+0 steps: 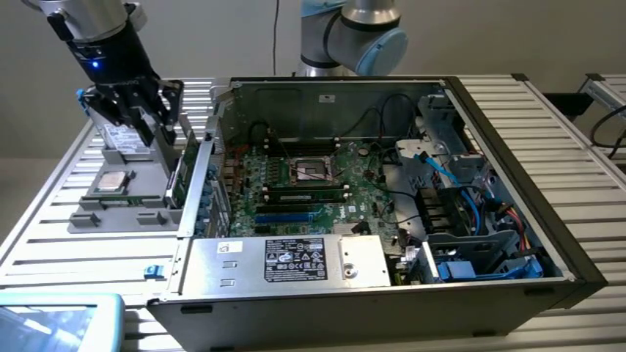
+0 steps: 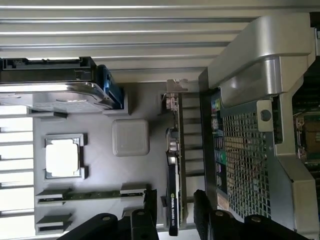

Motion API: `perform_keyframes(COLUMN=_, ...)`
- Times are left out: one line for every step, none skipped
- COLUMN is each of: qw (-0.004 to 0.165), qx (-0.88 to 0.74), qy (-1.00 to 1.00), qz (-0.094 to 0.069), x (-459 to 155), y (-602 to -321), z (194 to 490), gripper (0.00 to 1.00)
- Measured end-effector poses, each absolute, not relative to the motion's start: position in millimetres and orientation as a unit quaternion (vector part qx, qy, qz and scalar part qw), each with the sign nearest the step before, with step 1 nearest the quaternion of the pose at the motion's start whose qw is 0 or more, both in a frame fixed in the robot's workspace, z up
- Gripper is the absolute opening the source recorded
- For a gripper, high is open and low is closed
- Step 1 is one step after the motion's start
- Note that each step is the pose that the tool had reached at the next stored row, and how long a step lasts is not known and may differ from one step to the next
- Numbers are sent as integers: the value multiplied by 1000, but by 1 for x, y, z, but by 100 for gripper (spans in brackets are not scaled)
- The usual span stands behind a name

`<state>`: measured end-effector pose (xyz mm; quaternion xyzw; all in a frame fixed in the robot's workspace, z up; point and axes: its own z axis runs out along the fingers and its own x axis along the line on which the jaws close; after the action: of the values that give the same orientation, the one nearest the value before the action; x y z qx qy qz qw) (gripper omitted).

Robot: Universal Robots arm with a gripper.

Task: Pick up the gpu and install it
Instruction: 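Pick up the gpu and move the gpu toward the slot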

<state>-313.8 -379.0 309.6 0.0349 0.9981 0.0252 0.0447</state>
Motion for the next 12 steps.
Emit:
perform_keyframes(qw=46, qx=35, qy=998, qz=25, x=-314, y=-379, z=308, gripper=44)
perform_keyframes(qw=46, qx=36, qy=998, qz=25, x=-314, y=-379, z=307, gripper=44)
perform_keyframes(qw=47, qx=36, qy=998, qz=26, x=-314, y=-379, z=305, gripper=44)
perform_keyframes(qw=48, qx=36, qy=998, qz=26, x=-314, y=-379, z=303, gripper=44)
perform_keyframes(qw=49, qx=37, qy=998, qz=26, x=-314, y=-380, z=301, gripper=44)
perform_keyframes(qw=50, qx=37, qy=998, qz=26, x=-314, y=-380, z=300, gripper=44)
perform_keyframes(qw=51, qx=37, qy=998, qz=26, x=-314, y=-380, z=298, gripper=44)
perform_keyframes(qw=52, qx=37, qy=998, qz=26, x=-314, y=-380, z=297, gripper=44)
perform_keyframes(qw=53, qx=38, qy=998, qz=26, x=-314, y=-380, z=295, gripper=44)
perform_keyframes(qw=54, qx=38, qy=997, qz=27, x=-315, y=-381, z=294, gripper=44)
perform_keyframes(qw=55, qx=38, qy=997, qz=27, x=-315, y=-381, z=293, gripper=44)
perform_keyframes(qw=55, qx=38, qy=997, qz=28, x=-316, y=-382, z=291, gripper=44)
